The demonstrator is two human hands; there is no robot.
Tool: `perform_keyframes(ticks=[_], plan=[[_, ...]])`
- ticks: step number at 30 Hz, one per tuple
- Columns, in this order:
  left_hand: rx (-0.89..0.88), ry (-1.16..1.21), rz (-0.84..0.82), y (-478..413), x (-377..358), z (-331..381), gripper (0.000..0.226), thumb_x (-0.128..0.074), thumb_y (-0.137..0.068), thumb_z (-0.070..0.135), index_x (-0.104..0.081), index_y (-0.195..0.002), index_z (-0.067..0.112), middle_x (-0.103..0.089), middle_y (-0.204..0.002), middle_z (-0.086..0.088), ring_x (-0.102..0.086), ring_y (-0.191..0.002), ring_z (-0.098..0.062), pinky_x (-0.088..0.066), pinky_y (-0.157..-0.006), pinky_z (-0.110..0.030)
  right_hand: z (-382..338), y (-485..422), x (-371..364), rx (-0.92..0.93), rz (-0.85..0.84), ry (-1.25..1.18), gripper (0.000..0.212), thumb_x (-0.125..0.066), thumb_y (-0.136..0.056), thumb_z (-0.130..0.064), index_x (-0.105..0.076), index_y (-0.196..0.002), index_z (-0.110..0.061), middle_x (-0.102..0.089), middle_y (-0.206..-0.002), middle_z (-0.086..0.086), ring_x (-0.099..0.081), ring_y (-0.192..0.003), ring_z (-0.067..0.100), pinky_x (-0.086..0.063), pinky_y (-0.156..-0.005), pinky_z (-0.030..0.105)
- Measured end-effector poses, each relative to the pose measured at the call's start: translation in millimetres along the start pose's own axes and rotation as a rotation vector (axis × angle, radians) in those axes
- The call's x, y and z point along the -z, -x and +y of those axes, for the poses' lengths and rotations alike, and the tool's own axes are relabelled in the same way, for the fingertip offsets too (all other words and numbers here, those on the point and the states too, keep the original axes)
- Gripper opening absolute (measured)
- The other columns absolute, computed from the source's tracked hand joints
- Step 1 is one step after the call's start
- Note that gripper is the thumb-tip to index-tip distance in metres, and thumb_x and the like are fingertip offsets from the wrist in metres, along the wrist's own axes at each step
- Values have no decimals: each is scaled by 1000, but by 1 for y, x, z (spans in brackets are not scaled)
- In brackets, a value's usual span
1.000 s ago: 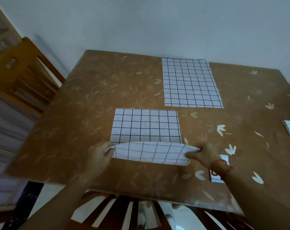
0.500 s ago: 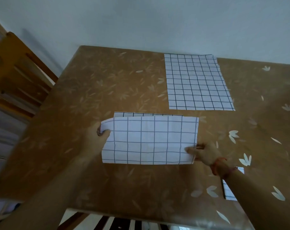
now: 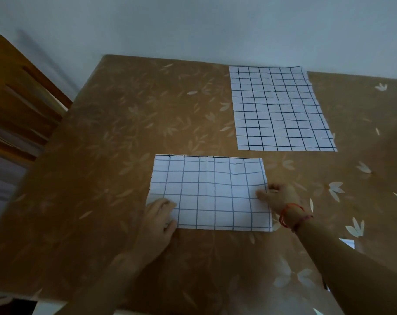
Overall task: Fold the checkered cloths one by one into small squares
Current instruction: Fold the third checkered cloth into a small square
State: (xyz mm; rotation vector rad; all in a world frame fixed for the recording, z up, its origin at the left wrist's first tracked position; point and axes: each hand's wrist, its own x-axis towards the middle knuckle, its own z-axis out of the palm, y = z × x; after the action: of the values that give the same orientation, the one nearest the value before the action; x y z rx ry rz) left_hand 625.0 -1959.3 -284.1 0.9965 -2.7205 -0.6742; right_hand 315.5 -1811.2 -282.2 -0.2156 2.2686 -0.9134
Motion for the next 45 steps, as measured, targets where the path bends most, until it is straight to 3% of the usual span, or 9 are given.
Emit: perform_keyframes(ticks=[3,6,10,13,18,26,35,40,45], plan=[[-97,-97,-72,12,-14,14,40,-45,-90,35,-59,-125,21,-56,-128,1,-47,-121,-13,-39,-100,-26,-2,3,-1,12,7,48,50,-77,-76,-30,-63,-120,-12,-70,-110,8,-67,-96,24,-54,-92,41],[-203,-179,-137,20,-23,34,45,-40,-90,37,-60,-126,19,-57,-130,-3,-49,-124,-19,-38,-103,-31,-5,15,-2,106,63,255,58,-69,-84,-32,-50,-135,-12,-60,-123,10,-58,-112,28,-48,-97,37],[-268,-274,-185,29,-34,51,50,-38,-90,37,-58,-130,15,-54,-137,-5,-47,-129,-22,-33,-108,-36,-4,47,-17,401,166,514,53,-63,-85,-32,-50,-134,-14,-49,-126,11,-49,-114,28,-45,-97,38],[-263,-307,-213,35,-41,57,54,-39,-90,37,-52,-135,11,-47,-144,-8,-40,-135,-23,-27,-111,-39,13,80,-43,721,183,676,48,-68,-78,-25,-59,-123,-12,-57,-122,11,-58,-107,29,-53,-87,41],[-203,-291,-201,38,-48,54,57,-35,-93,37,-48,-138,4,-46,-145,-12,-39,-137,-25,-30,-111,-43,50,125,-89,1075,31,844,49,-42,-87,-32,-57,-127,-8,-57,-133,14,-56,-121,29,-52,-94,43],[-213,-301,-162,44,-50,49,56,-27,-98,34,-36,-142,0,-37,-149,-16,-32,-140,-27,-22,-108,-42,58,127,-103,1004,-29,988,58,-41,-89,-38,-53,-133,-2,-48,-142,16,-45,-133,28,-43,-103,48],[-176,-235,-199,51,-48,40,56,-33,-96,28,-31,-145,0,-34,-151,-18,-30,-141,-27,-42,-105,-47,49,134,-124,978,-63,978,58,-39,-89,-34,-48,-137,-3,-45,-145,13,-41,-136,26,-38,-107,46],[-62,-285,-220,52,-42,34,63,-7,-102,36,-40,-140,-2,-40,-147,-19,-38,-137,-28,-43,-104,-46,51,134,-127,915,-88,994,59,-47,-90,-39,-49,-136,-3,-43,-146,13,-40,-137,26,-41,-106,44],[74,-324,-189,54,-32,22,63,-25,-97,42,-48,-135,-2,-46,-142,-19,-44,-133,-29,-41,-103,-45,57,133,-114,818,-61,1014,66,-47,-86,-49,-51,-135,-4,-46,-144,11,-44,-134,24,-44,-103,42]])
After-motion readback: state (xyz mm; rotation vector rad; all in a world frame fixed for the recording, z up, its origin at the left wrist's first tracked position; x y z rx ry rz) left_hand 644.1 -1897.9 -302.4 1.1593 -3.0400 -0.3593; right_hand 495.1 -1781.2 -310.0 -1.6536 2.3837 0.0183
